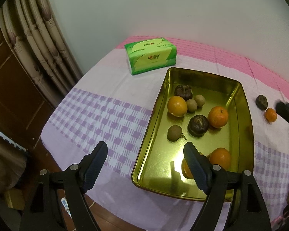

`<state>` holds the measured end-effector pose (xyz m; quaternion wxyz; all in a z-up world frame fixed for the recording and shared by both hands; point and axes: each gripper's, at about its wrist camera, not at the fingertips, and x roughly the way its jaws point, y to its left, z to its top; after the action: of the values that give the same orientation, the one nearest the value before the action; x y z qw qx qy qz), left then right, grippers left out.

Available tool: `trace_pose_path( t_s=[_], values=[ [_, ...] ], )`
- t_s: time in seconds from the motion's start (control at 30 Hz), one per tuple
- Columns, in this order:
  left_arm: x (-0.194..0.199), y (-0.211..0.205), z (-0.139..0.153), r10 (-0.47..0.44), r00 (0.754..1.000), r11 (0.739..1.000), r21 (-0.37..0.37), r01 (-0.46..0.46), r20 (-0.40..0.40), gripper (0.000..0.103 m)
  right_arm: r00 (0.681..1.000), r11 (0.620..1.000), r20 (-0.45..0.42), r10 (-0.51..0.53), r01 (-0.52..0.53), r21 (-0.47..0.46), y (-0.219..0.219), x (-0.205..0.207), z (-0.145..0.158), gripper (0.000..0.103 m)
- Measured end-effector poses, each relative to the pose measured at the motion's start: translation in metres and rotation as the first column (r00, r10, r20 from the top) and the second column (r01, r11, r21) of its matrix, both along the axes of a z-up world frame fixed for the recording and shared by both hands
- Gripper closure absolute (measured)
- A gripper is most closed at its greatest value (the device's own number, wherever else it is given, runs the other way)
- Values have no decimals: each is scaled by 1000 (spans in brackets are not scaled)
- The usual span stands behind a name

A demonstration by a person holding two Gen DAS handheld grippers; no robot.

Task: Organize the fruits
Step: 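Withdraw the right tool toward the remaining mangosteen and mandarin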

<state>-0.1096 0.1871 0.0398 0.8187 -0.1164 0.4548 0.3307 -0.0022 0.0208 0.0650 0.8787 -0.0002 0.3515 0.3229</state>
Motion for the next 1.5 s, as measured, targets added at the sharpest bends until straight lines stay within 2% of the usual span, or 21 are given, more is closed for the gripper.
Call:
trace_pose_path(
  t_s=[0.17, 0.27, 0.4, 0.57, 0.7, 0.87, 1.07, 1.23, 1.4, 1.5],
  values=[
    [2, -3, -2, -5, 1000, 1000, 12, 6, -11, 21, 991, 988, -18, -132, 130, -83, -58, 10, -25, 27],
    [3, -4, -3, -8, 1000, 1000, 22, 9, -19, 21, 973, 964, -13, -229, 224, -144, -96, 20, -41, 25],
    [4, -6, -6, -11, 999, 999, 32, 12, -33, 20, 935, 922, -38, -354, 342, -182, -146, 40, -59, 21],
    [7, -9, -11, -18, 998, 999, 50, 21, -53, 20, 892, 877, -53, -448, 428, -217, -184, 53, -73, 16],
    [11, -15, -15, -38, 997, 996, 83, 44, -74, 20, 874, 860, -66, -481, 456, -227, -202, 62, -80, 12],
    [13, -26, -12, -76, 995, 987, 138, 85, -63, 20, 861, 848, -78, -503, 474, -238, -209, 71, -82, 5],
    [17, -55, -3, -179, 982, 961, 204, 189, -65, 20, 866, 846, -69, -496, 463, -263, -210, 76, -85, 2],
    [31, -79, 8, -303, 952, 943, 131, 306, -47, 20, 871, 851, -75, -486, 452, -266, -212, 77, -87, 0],
    [69, -108, 21, -422, 906, 903, 70, 424, -32, 20, 888, 872, -78, -454, 424, -246, -215, 78, -87, 0],
    [98, -123, 25, -482, 876, 875, -48, 482, 4, 20, 892, 880, -83, -445, 418, -225, -217, 76, -87, 0]
  ],
)
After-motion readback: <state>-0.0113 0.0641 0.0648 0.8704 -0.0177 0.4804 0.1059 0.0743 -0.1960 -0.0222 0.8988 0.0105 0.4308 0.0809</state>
